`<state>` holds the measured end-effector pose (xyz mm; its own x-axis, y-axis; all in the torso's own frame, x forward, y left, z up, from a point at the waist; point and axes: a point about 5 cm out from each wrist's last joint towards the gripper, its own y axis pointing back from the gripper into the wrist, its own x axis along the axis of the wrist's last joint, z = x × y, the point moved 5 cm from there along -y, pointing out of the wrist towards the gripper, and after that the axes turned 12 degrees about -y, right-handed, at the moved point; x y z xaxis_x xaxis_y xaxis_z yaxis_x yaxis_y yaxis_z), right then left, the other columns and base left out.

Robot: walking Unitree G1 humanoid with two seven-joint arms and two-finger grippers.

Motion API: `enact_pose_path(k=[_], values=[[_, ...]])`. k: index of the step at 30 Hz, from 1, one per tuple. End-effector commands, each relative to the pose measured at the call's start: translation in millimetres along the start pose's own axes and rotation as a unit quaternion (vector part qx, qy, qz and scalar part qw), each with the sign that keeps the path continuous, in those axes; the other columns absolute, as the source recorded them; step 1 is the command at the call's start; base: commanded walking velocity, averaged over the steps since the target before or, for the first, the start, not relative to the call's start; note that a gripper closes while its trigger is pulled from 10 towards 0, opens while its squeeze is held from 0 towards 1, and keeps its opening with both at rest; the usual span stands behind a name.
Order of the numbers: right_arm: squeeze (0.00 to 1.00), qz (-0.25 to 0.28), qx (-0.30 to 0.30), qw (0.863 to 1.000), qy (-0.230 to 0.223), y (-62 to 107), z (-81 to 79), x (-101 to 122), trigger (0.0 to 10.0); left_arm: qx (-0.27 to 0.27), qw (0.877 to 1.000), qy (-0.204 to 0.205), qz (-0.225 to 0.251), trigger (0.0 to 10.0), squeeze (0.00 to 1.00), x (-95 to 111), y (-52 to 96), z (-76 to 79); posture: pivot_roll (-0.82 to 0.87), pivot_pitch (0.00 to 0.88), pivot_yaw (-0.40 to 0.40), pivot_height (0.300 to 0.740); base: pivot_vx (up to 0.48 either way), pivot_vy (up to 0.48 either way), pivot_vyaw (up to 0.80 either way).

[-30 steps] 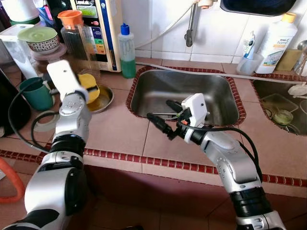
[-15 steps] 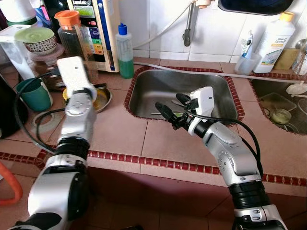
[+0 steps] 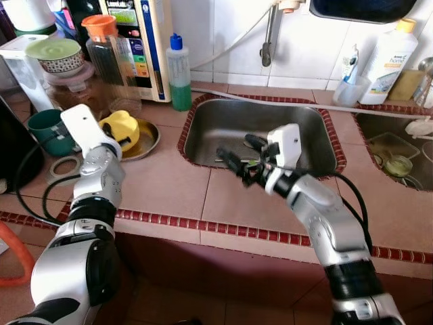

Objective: Kitchen organization

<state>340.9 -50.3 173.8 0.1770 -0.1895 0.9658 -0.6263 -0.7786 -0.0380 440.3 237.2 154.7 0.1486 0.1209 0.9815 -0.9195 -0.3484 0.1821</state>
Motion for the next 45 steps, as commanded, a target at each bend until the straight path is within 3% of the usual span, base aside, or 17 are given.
enact_pose_path(k=[1,6,12,16,19,21,24,31,39,41,45], values=[[0.00,-0.005,0.034,0.999,0.006,0.7,-12.6,3.5,10.0,-0.002,1.000,-0.001,-0.008,10.0,1.00,1.9,-1.1,2.8,-0.01,0.024,0.059,0.740,0.000,0.000,0.00],[0.00,-0.021,0.065,0.998,0.006,5.0,-22.8,-0.8,10.0,0.004,1.000,-0.005,-0.022,10.0,1.00,1.0,-2.5,0.8,-0.01,0.026,0.063,0.740,0.000,0.000,0.00],[0.00,-0.025,0.069,0.997,0.004,6.4,-25.8,-2.1,10.0,0.016,1.000,-0.004,0.009,10.0,1.00,17.8,-3.8,-2.5,-0.01,0.026,0.065,0.740,0.000,0.000,0.00],[0.00,-0.027,0.072,0.997,0.003,6.2,-28.3,-3.3,10.0,0.016,0.999,-0.017,0.027,10.0,1.00,27.3,-4.0,-1.6,-0.01,0.026,0.065,0.740,0.000,0.000,0.00],[0.00,-0.025,0.072,0.997,0.005,5.0,-29.4,-3.1,10.0,0.009,0.997,-0.053,0.055,10.0,1.00,36.6,-2.6,3.0,-0.01,0.026,0.063,0.740,0.000,0.000,0.00],[0.00,-0.021,0.069,0.997,0.003,4.4,-28.9,-2.1,10.0,0.013,0.996,-0.069,0.054,10.0,1.00,35.8,-2.4,2.4,0.00,0.027,0.062,0.740,0.000,0.000,0.00],[0.00,-0.016,0.067,0.998,0.000,4.1,-28.3,-0.9,10.0,0.022,0.998,-0.047,0.025,10.0,1.00,24.2,-3.5,-4.3,0.00,0.026,0.062,0.740,0.000,0.000,0.00],[0.00,-0.019,0.070,0.997,0.002,4.8,-29.5,-1.3,10.0,0.050,0.998,-0.030,0.013,10.0,1.00,23.4,-4.9,-14.1,-0.01,0.025,0.063,0.740,0.000,0.000,0.00],[0.00,-0.019,0.075,0.997,0.005,4.7,-31.7,-1.4,10.0,0.031,0.999,-0.036,-0.021,10.0,1.00,13.7,-5.7,-8.8,-0.01,0.023,0.065,0.740,0.000,0.000,0.00],[0.00,-0.021,0.076,0.997,0.007,4.9,-32.5,-2.1,10.0,0.022,0.998,-0.046,-0.044,10.0,0.00,6.0,-5.6,-6.3,-0.01,0.022,0.067,0.740,0.000,0.000,0.00],[0.00,-0.021,0.076,0.997,0.007,4.8,-32.9,-2.4,10.0,0.016,0.997,-0.049,-0.058,10.0,0.00,1.3,-5.3,-4.7,-0.01,0.022,0.068,0.740,0.000,0.000,0.00]])
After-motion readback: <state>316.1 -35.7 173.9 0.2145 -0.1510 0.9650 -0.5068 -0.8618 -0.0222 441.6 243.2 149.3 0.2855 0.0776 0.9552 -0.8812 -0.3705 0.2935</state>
